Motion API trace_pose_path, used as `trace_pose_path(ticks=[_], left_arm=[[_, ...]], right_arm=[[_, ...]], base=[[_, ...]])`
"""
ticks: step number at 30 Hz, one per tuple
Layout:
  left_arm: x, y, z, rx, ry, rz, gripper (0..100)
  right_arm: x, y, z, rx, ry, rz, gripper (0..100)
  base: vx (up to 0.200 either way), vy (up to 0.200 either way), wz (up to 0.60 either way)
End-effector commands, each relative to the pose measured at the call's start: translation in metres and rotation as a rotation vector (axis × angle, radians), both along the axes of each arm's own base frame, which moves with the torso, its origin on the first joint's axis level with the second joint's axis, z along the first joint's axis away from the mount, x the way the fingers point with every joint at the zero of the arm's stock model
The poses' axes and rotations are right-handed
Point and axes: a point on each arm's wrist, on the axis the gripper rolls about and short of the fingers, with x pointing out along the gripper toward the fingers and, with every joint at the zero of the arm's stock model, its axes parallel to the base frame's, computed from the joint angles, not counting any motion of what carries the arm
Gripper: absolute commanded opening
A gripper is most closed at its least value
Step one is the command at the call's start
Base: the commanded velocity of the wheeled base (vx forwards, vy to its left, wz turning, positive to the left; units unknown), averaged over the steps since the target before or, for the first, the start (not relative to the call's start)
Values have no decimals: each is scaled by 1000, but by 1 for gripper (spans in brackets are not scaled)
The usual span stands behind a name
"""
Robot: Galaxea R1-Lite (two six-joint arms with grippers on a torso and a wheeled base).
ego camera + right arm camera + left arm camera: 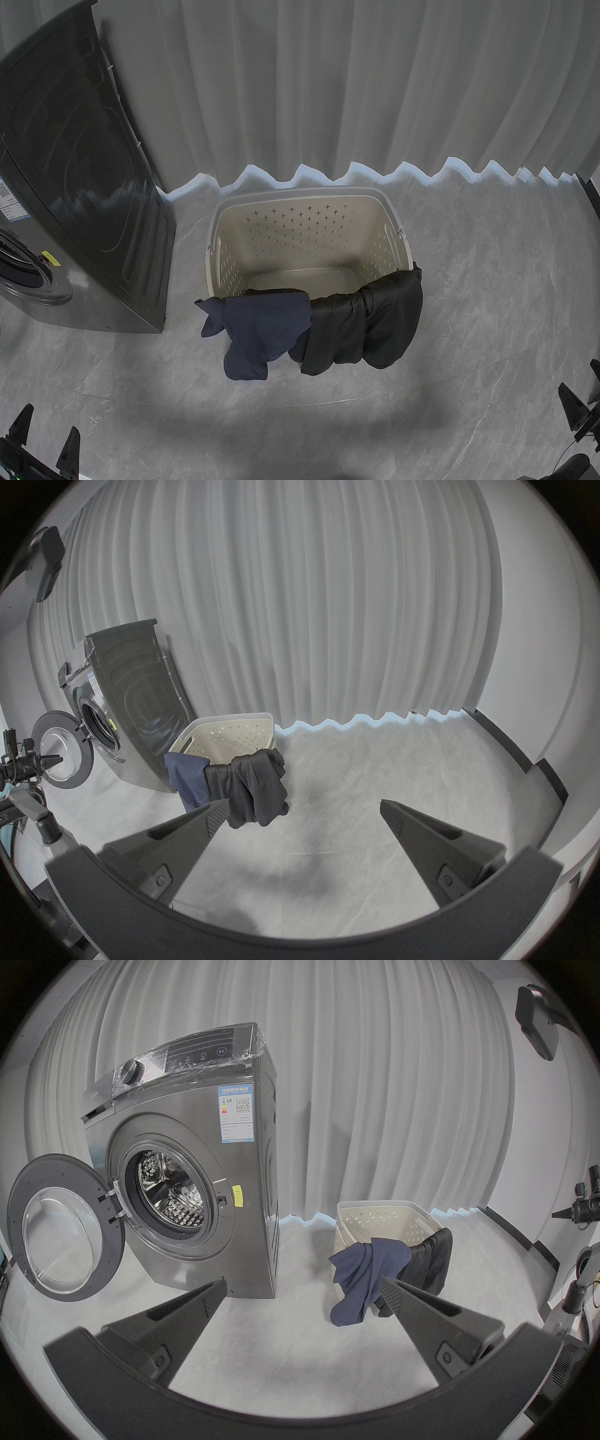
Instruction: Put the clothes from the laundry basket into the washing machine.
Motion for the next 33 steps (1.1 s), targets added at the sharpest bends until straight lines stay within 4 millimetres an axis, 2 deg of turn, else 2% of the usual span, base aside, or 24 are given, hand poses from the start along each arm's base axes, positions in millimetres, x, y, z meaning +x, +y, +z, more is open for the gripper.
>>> trace_pose_path(ticks=[1, 4, 6, 12, 24, 33], left_arm=[[0, 0, -5, 0, 1, 0, 100], [0, 0, -5, 0, 3, 0, 100], [0, 0, -5, 0, 1, 0, 100], [0, 0, -5, 0, 1, 0, 100], [0, 0, -5, -2, 1, -2, 100], [0, 0, -5, -2, 1, 0, 100]], right_arm=[[42, 6, 1, 29, 242, 100, 100], [68, 12, 3, 30, 322, 127, 100], [96, 17, 6, 41, 327, 135, 100], [134, 34, -3, 51, 353, 191, 100], [180, 54, -16, 70, 370, 201, 100], [199, 65, -22, 87, 357, 201, 100]], base=[[0, 0, 0], [0, 0, 0], [0, 0, 0], [0, 0, 0], [0, 0, 0], [0, 0, 0]])
